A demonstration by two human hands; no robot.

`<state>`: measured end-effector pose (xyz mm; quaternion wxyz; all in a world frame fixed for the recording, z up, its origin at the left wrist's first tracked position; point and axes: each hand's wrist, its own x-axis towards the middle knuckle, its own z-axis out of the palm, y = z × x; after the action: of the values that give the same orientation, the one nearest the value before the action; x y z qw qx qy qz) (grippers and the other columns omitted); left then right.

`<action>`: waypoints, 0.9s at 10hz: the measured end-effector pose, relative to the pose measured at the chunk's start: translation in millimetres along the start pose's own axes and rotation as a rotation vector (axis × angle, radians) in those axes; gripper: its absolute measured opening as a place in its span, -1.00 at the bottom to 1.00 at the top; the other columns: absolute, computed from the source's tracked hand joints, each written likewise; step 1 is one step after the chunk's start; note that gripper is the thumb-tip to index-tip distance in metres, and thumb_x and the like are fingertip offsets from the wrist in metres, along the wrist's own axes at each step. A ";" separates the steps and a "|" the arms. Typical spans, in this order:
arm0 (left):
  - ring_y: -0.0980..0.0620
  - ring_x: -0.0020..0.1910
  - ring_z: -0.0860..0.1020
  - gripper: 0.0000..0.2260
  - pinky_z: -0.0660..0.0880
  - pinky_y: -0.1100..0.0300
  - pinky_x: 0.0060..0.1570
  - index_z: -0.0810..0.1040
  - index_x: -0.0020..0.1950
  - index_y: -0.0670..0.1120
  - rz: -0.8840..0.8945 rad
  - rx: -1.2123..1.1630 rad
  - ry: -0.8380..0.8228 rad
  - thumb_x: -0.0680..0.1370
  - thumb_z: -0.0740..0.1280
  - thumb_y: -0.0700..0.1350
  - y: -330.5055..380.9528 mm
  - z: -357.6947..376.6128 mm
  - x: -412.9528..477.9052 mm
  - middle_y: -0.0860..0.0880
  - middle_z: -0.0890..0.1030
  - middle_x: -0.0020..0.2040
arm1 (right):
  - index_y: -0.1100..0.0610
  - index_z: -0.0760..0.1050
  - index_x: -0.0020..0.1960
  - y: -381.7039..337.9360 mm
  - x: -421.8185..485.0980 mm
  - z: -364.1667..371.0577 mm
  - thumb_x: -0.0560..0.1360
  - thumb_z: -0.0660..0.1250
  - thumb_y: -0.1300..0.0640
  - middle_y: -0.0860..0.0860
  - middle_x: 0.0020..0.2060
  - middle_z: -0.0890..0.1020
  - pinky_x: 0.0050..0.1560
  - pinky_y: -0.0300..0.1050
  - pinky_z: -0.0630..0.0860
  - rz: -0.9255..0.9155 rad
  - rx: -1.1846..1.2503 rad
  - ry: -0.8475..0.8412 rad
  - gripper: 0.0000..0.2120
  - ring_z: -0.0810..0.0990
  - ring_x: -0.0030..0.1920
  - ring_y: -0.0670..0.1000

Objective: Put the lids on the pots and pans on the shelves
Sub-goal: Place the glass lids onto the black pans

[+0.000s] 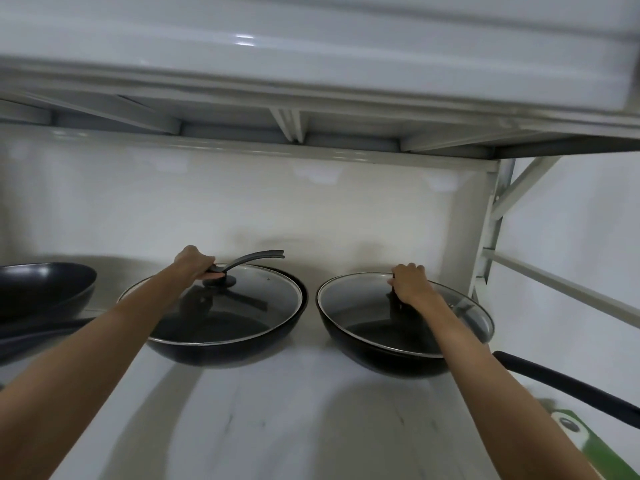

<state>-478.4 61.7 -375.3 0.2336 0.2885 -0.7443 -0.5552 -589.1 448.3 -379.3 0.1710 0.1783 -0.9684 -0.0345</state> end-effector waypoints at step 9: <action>0.11 -0.72 0.53 -0.74 0.58 0.09 -0.05 0.50 -0.33 -0.23 0.077 0.127 0.084 0.55 0.33 -0.18 -13.0 10.4 10.6 -0.18 0.68 -0.33 | 0.27 0.49 0.19 -1.6 3.7 3.7 0.60 0.19 0.17 0.20 0.18 0.57 0.26 -0.02 0.33 0.041 0.124 0.002 -0.76 0.47 0.23 0.18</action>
<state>-490.9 58.8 -390.4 0.2668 0.2969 -0.7782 -0.4848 -593.1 445.6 -381.8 0.1614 0.1685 -0.9720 0.0291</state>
